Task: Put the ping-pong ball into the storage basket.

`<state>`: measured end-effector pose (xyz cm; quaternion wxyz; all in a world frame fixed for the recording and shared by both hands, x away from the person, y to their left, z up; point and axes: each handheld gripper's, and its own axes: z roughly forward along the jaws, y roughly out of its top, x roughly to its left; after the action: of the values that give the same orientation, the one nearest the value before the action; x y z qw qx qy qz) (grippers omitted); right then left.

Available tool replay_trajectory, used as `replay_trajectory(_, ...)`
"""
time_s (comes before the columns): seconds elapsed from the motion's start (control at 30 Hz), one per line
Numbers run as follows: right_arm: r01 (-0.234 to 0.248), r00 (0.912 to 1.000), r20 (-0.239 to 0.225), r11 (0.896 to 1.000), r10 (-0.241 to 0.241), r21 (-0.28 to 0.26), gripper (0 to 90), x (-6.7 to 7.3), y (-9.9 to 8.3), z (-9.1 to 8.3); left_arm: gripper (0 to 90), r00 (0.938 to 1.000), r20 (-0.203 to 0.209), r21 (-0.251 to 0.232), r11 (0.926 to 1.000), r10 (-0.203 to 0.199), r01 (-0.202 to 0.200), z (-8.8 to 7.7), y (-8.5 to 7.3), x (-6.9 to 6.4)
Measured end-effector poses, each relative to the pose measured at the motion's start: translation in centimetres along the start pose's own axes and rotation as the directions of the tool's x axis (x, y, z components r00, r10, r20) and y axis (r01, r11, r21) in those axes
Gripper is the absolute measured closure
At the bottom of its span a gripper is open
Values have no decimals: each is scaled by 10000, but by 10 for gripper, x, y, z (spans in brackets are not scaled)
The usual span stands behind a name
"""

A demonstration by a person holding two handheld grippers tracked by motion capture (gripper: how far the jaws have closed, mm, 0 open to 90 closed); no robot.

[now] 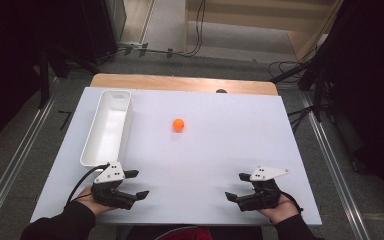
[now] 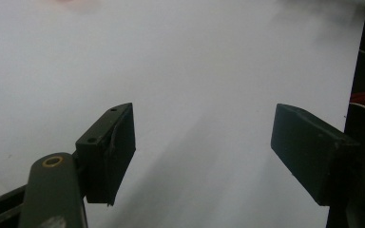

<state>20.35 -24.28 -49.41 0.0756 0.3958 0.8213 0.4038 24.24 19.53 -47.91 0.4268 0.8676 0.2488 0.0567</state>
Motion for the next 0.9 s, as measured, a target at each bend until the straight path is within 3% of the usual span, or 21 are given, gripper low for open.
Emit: replay_trajectory(0.9,69,10000,-42,9999,-69,78,135,0,0,1,232,9999,114,-68,10000,-40,41,1,-1,0)
